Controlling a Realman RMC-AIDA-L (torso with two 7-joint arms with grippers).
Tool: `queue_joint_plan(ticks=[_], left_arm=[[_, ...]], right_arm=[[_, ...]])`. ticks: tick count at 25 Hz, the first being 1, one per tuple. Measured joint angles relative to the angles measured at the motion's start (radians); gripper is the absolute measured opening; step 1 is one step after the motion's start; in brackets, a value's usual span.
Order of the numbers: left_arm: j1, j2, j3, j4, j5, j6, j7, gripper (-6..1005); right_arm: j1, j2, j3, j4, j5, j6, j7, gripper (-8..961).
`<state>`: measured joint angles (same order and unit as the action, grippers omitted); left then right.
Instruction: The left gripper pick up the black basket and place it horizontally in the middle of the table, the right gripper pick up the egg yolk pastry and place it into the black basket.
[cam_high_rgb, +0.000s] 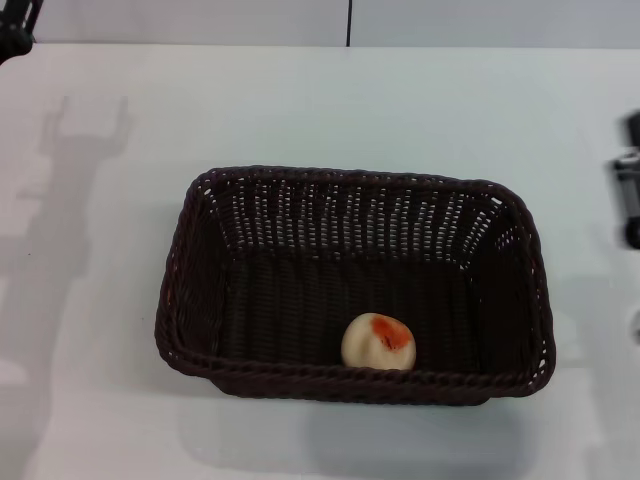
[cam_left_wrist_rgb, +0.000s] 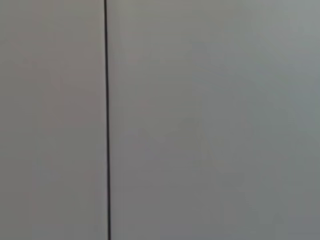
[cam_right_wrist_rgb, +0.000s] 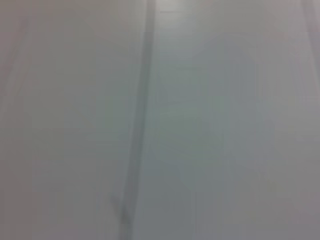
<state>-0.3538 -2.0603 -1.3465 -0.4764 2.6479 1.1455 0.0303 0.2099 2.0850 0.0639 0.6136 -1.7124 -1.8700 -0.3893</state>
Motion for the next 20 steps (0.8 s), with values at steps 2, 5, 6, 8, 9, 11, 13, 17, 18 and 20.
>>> queue_joint_plan(ticks=[2, 5, 6, 8, 9, 11, 13, 17, 18, 20], left_arm=[[0.008, -0.001, -0.003, 0.003, 0.000, 0.001, 0.000, 798], [0.023, -0.001, -0.004, 0.006, -0.002, 0.006, 0.000, 798], [0.029, -0.001, -0.005, 0.006, -0.003, 0.007, 0.000, 798], [0.043, -0.002, -0.006, 0.006, -0.006, 0.008, 0.000, 798], [0.050, -0.003, -0.007, 0.006, -0.007, 0.008, 0.000, 798], [0.060, -0.004, -0.014, 0.009, -0.009, 0.008, -0.005, 798], [0.065, -0.005, -0.021, 0.020, -0.009, 0.008, -0.008, 798], [0.075, -0.007, -0.031, 0.048, -0.010, 0.013, -0.012, 798], [0.075, -0.007, -0.031, 0.048, -0.010, 0.013, -0.012, 798], [0.081, -0.008, -0.031, 0.052, -0.010, 0.024, -0.012, 798]], right_arm=[[-0.052, -0.001, 0.087, -0.007, 0.059, -0.007, 0.010, 587], [-0.077, -0.002, 0.116, -0.015, 0.131, -0.018, 0.023, 656], [-0.084, -0.002, 0.120, -0.026, 0.171, -0.023, 0.036, 679], [-0.094, -0.002, 0.122, -0.060, 0.252, -0.027, 0.079, 712], [-0.098, -0.001, 0.121, -0.082, 0.293, -0.026, 0.116, 722], [-0.104, 0.000, 0.117, -0.117, 0.361, -0.021, 0.196, 743], [-0.109, 0.000, 0.111, -0.145, 0.421, -0.014, 0.272, 763], [-0.130, 0.002, 0.107, -0.156, 0.469, -0.031, 0.303, 774], [-0.130, 0.002, 0.107, -0.156, 0.469, -0.031, 0.303, 774], [-0.139, 0.003, 0.107, -0.154, 0.470, -0.037, 0.303, 774]])
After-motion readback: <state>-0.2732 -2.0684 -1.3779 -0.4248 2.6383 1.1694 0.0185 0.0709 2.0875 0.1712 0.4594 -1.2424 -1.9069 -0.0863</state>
